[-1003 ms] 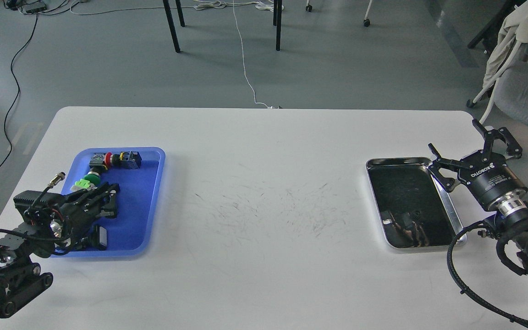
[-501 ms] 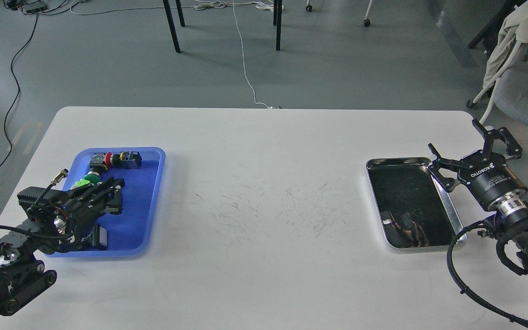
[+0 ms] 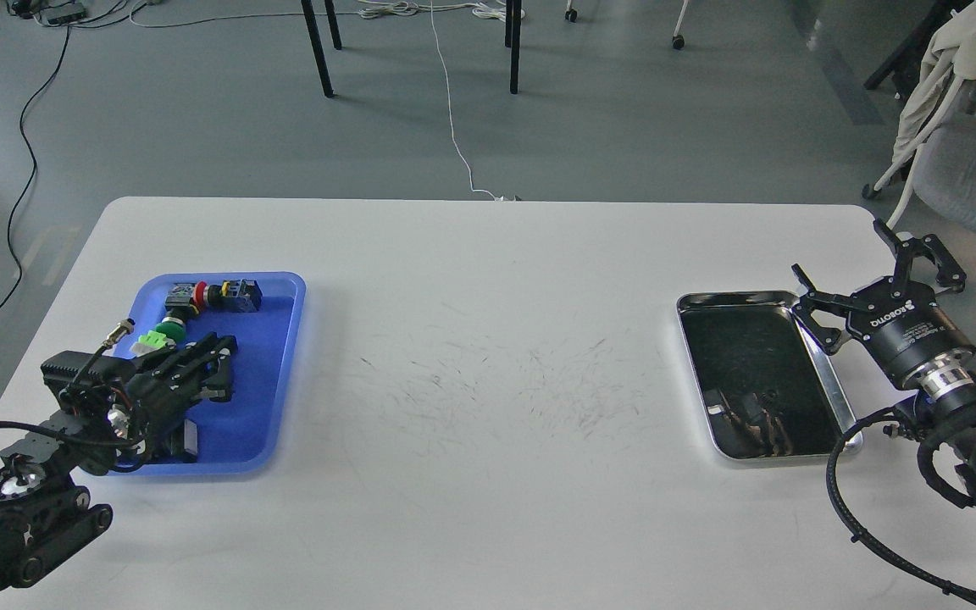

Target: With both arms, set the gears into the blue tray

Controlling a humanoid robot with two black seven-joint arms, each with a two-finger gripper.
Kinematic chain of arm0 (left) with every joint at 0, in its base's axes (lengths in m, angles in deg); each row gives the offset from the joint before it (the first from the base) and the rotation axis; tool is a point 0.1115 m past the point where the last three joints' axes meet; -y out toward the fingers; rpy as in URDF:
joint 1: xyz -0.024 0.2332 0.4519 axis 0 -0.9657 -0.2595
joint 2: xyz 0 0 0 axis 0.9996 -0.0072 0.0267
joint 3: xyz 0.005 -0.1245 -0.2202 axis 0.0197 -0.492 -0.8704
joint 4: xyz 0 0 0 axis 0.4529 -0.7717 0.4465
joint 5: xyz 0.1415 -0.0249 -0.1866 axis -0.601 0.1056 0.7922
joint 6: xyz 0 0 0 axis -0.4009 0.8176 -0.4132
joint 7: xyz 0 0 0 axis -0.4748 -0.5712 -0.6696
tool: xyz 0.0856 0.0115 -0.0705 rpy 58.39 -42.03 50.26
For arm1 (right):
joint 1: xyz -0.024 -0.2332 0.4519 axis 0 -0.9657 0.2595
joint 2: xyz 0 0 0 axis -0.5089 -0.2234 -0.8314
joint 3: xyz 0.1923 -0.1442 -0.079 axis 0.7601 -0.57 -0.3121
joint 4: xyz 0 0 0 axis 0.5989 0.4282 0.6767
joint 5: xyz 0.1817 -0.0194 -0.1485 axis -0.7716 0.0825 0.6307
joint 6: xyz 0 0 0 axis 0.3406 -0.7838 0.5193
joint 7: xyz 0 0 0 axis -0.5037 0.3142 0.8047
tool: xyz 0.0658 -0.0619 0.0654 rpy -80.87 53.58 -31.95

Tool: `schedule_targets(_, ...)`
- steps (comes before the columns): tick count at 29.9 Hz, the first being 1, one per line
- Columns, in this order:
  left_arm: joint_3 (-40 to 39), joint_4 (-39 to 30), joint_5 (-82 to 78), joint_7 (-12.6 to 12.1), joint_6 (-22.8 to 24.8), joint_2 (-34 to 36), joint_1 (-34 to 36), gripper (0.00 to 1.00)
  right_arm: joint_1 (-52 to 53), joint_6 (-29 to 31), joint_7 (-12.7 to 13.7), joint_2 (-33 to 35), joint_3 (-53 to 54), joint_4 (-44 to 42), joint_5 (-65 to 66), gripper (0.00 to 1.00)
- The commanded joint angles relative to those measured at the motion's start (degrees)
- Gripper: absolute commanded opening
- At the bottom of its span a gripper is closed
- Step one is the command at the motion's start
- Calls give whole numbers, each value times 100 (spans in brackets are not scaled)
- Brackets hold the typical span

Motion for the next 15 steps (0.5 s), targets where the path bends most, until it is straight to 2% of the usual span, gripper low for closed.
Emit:
schedule_targets(1,-11,-7,31,8,-9,-9,41,78,33,0,0,5,-5,-10,0,97)
schedule_targets(2,-11,-16,40,8,-27,-9,50,89,33,0,0,5,-5,-10,0,97)
schedule_targets(3,-20,-59,40,17,-53,-9,67,96,33,0,0,-4,-5,-10,0,97)
schedule_targets(6,-28,-243,58,17,-158,61,173,98,33,0,9,-13,-14,-10,0,97)
schedule_targets(11,-72,-1375,575,-106,-124,570,567,98,42,0,9,-22,-14,16,0,97)
schedule_targets(13,-72,-1780,1048,-237,-63,642,839,98,50,0,9,-22,-14,42,0,97)
schedule_targets(15,-99,-2027,1698,-500,34,616,1112,98,94,0,9,13,-23,104,0,97)
